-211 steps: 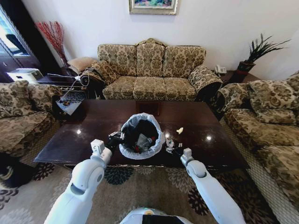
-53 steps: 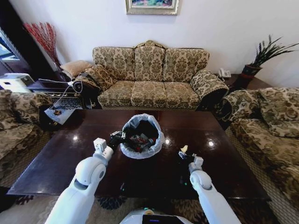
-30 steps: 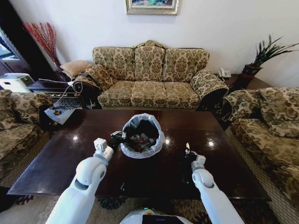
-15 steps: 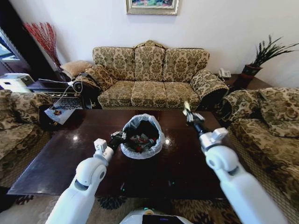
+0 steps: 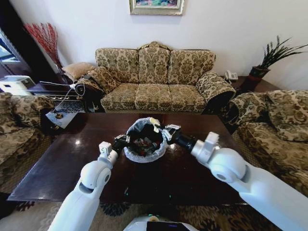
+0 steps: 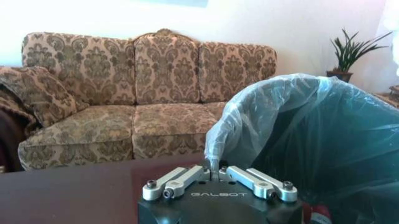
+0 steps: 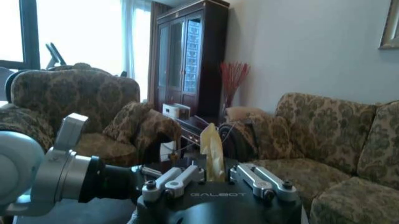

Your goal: Move to the front of the table and place the trash on the table into the trash bin.

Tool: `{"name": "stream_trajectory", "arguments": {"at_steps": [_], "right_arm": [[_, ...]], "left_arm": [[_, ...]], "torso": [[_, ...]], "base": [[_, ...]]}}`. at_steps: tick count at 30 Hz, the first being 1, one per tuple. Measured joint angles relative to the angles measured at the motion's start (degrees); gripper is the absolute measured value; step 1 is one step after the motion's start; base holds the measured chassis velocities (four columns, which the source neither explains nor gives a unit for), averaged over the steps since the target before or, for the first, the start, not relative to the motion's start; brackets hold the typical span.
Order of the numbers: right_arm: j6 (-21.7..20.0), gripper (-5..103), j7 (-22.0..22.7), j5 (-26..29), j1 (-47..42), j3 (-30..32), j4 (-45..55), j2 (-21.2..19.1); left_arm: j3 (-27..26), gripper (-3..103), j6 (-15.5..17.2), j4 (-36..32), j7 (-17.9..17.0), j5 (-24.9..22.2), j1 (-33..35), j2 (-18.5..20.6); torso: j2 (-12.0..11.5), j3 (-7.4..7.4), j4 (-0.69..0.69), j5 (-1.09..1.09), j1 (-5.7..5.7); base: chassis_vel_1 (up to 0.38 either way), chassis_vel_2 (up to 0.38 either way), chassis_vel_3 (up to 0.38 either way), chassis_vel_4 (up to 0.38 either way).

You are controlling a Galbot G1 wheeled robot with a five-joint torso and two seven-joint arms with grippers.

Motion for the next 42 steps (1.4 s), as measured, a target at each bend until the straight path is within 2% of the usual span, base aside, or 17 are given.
{"name": "stream_trajectory", "arguments": {"at_steps": [2,4,5,7,8,10,11,13,14,16,17,19,20,22,26,33,42], "right_arm": [[-0.3,18,0.1,-0.5,0.3,-0.5,-0.2,0.2],[-0.6,29,0.1,-1.8,0.5,-1.0,-1.1,0.7],[-0.6,29,-0.1,-2.3,0.5,-1.0,-1.6,1.0],[-0.6,39,-0.2,-3.0,0.5,-1.0,-2.4,1.4],[-0.6,39,-0.2,-3.0,0.5,-1.0,-2.4,1.4],[-0.5,50,-0.3,-3.4,0.4,-1.0,-2.9,2.0],[-0.5,50,-0.3,-3.4,0.4,-1.0,-2.9,2.0],[-0.1,61,-0.2,-3.6,0.5,-0.6,-3.1,2.5],[-0.1,61,-0.2,-3.6,0.5,-0.6,-3.1,2.5],[0.2,73,0.7,-3.6,-0.3,1.2,-2.6,2.9],[0.2,73,0.9,-3.6,-1.3,2.6,-1.9,2.9],[-0.2,83,0.8,-4.0,-4.0,5.4,-0.4,2.5],[-0.2,83,0.8,-4.0,-4.0,5.4,-0.4,2.5],[-0.3,94,1.1,-4.6,-6.0,6.8,1.0,2.0],[-0.6,99,1.6,-4.9,-6.7,7.6,2.3,1.5],[-1.4,100,1.9,-4.7,-10.2,11.8,5.6,0.1],[-1.8,100,4.6,-3.1,-10.6,14.2,9.3,-0.5]], "left_arm": [[0.0,1,0.1,0.0,0.1,0.0,0.1,-0.2],[0.0,1,0.1,0.0,0.1,0.0,0.2,-0.4],[0.0,1,0.2,0.1,0.2,0.1,0.2,-0.5],[0.1,1,0.2,0.4,0.2,0.2,0.2,-0.6],[0.1,1,0.2,0.4,0.2,0.2,0.2,-0.6],[0.1,1,0.2,0.7,0.3,0.3,0.1,-0.8],[0.1,1,0.2,0.7,0.3,0.3,0.1,-0.8],[0.0,1,0.2,0.7,0.3,0.3,0.1,-0.8],[0.0,1,0.2,0.7,0.3,0.3,0.1,-0.8],[-0.3,1,0.2,0.7,0.3,0.3,0.2,-0.8],[-0.5,1,0.2,0.6,0.3,0.3,0.3,-0.8],[-0.7,1,0.2,0.6,0.3,0.3,0.4,-0.6],[-0.7,1,0.2,0.6,0.3,0.3,0.4,-0.6],[-0.8,1,0.2,0.6,0.3,0.3,0.5,-0.5],[-0.7,1,0.2,0.6,0.3,0.3,0.4,-0.9],[-0.8,1,0.2,0.0,0.3,0.5,0.9,-1.1],[-1.6,1,0.2,-0.3,0.2,0.4,1.3,-0.9]], "torso": [[0.0,0.0,0.0,0.0,0.0],[0.0,0.0,0.0,0.0,0.0],[0.0,0.0,0.0,0.0,0.0],[0.0,0.0,0.0,0.0,0.0],[0.0,0.0,0.0,0.0,0.0],[0.0,0.0,0.0,0.0,0.0],[0.0,0.0,0.0,0.0,0.0],[0.0,0.0,0.0,0.0,0.0],[0.0,0.0,0.0,0.0,0.0],[0.0,0.0,0.01,0.0,0.0],[0.0,0.0,0.01,0.01,0.0],[0.0,0.0,0.0,-0.01,0.0],[0.0,0.0,0.0,-0.01,0.0],[0.0,0.0,-0.01,0.0,-0.01],[0.0,0.0,-0.01,0.01,-0.01],[0.0,0.0,-0.01,0.01,0.02],[0.0,0.0,0.0,-0.04,0.0]], "base": [[0.0,0.0,0.0,0.0],[0.0,0.0,0.0,0.0],[0.0,0.0,0.0,0.0],[0.0,0.0,0.0,0.0],[0.0,0.0,0.0,0.0],[0.0,0.0,0.0,0.0],[0.0,0.0,0.0,0.0],[0.0,0.0,0.0,0.0],[0.0,0.0,0.0,0.0],[0.0,0.0,0.0,0.0],[0.0,0.0,0.0,0.0],[0.0,0.0,0.0,0.0],[0.0,0.0,0.0,0.0],[0.0,0.0,0.0,0.0],[0.0,0.0,0.0,0.0],[0.09,0.008,-0.114,0.001],[0.328,-0.031,-0.348,0.031]]}}
